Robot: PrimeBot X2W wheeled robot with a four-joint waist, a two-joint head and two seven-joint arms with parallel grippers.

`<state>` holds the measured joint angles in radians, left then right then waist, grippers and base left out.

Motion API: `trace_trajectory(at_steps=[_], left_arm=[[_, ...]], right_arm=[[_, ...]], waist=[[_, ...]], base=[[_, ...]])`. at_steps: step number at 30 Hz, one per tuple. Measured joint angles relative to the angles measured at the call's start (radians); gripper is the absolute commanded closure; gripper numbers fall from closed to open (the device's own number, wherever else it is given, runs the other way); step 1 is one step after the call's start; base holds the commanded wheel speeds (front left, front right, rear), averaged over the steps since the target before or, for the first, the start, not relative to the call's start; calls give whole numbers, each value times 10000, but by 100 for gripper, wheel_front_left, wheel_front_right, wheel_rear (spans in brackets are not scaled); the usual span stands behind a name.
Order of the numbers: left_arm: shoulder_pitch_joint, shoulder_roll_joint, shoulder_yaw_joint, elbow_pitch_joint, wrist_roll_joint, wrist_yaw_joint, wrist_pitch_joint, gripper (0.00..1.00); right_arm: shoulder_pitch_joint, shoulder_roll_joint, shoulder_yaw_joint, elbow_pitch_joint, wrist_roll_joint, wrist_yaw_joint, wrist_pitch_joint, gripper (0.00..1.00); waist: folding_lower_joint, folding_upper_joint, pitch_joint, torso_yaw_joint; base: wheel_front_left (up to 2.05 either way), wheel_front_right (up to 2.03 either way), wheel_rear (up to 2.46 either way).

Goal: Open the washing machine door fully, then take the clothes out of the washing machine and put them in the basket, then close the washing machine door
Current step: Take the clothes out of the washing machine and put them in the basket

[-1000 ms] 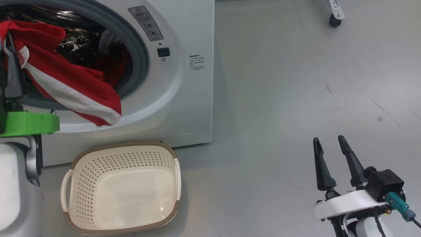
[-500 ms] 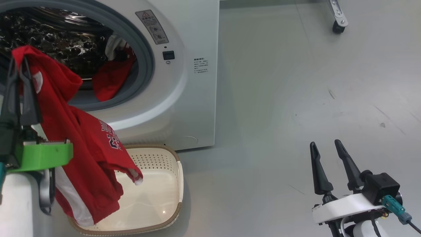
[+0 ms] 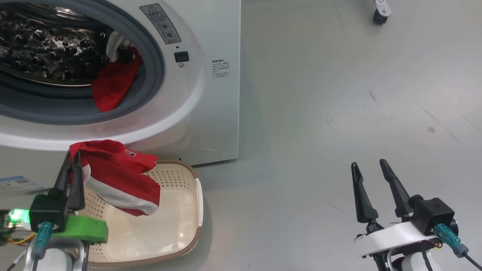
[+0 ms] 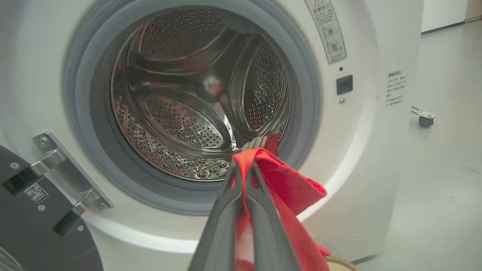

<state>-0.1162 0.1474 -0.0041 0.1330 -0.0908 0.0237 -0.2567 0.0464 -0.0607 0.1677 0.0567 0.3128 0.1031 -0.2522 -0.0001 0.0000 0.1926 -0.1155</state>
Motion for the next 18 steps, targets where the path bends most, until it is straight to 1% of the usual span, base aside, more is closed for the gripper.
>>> trace_trajectory(at_steps=[9, 13, 18], left_arm=[[-60, -29, -355, 1820, -2, -167, 107, 100], [-376, 23, -577, 2458, 224, -217, 282, 100], [-906, 59, -719, 2930, 253, -307, 360, 100]], right_arm=[[-175, 6, 132, -127, -15, 8, 0, 0], [-348, 15, 251, -144, -15, 13, 0, 0], [-548, 29, 293, -151, -15, 15, 0, 0]], waist=[[0, 0, 703, -265], [0, 0, 1021, -411], [0, 0, 1378, -644]], base=[[0, 0, 0], [0, 0, 0], [0, 0, 0]])
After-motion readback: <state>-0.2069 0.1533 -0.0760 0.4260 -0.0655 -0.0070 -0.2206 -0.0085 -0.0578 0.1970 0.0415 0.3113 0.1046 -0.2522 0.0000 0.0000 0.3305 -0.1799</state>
